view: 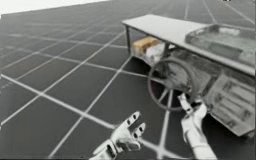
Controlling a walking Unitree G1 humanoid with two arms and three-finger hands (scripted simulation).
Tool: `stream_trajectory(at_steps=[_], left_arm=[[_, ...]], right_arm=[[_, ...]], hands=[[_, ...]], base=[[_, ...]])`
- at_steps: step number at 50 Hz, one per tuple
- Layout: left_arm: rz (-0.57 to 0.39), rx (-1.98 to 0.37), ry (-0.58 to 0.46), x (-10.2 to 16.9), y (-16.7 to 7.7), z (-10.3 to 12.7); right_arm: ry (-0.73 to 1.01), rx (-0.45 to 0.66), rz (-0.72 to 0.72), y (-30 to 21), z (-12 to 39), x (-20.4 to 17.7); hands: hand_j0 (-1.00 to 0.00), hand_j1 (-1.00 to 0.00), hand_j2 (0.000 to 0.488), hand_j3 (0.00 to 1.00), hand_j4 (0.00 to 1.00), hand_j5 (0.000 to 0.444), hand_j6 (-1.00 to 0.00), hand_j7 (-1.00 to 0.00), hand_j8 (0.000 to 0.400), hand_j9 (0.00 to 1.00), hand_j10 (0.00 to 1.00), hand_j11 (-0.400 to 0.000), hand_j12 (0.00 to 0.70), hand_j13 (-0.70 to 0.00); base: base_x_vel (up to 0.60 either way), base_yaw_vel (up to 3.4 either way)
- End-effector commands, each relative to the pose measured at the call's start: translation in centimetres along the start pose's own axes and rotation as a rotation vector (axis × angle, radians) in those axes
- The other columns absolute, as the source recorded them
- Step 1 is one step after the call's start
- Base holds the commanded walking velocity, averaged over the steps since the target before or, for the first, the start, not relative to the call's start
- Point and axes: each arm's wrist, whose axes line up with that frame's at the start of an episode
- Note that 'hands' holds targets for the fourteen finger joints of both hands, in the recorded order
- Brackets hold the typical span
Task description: Pick up and drop off the object
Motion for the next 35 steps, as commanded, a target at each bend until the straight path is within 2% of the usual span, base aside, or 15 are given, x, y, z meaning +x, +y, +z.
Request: stream_trajectory(at_steps=[1,35], left_arm=[[0.001,-0.016,-0.015,-0.38,0.42,-0.03],[0.001,-0.016,-0.015,-0.38,0.42,-0.03]], right_arm=[[-0.020,-0.001,0.047,1.53,0.35,-0.36],[-0.020,-0.001,0.047,1.53,0.35,-0.36]], hands=[[0.00,0.00,0.000,1.00,1.00,0.000,0.00,0.00,0.000,1.00,1.00,-0.400,0.000,-0.700],[0.00,0.00,0.000,1.00,1.00,0.000,0.00,0.00,0.000,1.00,1.00,-0.400,0.000,-0.700]], base=[[0.39,0.40],[0.41,0.34]])
